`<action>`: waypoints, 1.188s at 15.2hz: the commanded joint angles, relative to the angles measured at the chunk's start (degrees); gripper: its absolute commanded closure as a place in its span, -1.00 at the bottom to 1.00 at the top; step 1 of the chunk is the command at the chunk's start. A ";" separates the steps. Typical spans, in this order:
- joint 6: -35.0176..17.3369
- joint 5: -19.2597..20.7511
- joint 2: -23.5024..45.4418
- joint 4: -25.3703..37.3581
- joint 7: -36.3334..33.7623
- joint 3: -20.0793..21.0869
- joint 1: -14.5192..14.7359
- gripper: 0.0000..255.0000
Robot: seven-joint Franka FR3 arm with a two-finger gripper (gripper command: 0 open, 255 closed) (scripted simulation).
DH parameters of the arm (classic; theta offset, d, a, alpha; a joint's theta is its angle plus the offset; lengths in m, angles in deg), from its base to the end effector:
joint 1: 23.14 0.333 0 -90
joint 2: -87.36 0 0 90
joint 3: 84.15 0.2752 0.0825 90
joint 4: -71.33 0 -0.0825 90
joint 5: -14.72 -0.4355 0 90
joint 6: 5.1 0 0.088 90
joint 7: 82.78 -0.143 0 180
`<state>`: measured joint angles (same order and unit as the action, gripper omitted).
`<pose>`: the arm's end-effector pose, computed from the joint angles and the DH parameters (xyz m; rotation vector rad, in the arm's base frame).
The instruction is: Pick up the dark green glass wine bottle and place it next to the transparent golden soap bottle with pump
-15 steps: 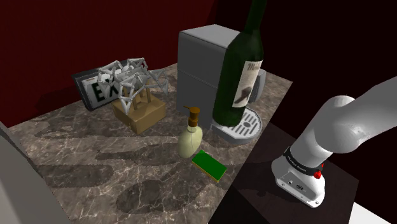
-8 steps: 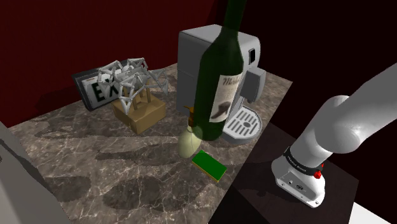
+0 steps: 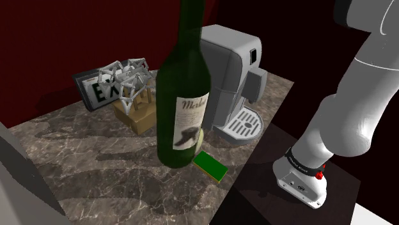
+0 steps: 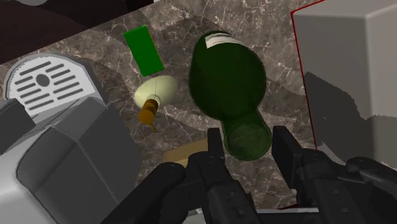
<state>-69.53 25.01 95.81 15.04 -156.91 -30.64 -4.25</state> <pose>0.2415 0.4929 0.7390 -3.1002 0.1867 -0.0838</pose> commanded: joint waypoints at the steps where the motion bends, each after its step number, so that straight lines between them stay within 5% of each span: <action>1: 0.35 3.40 3.24 2.33 -3.10 0.69 3.42 1.00; 8: -9.42 -6.25 -6.54 -13.39 1.39 -1.30 -4.94 1.00; 18: -19.20 -13.19 -15.01 -28.48 5.90 -4.88 -7.49 1.00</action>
<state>-87.75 12.27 81.39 -12.11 -151.34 -35.25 -11.66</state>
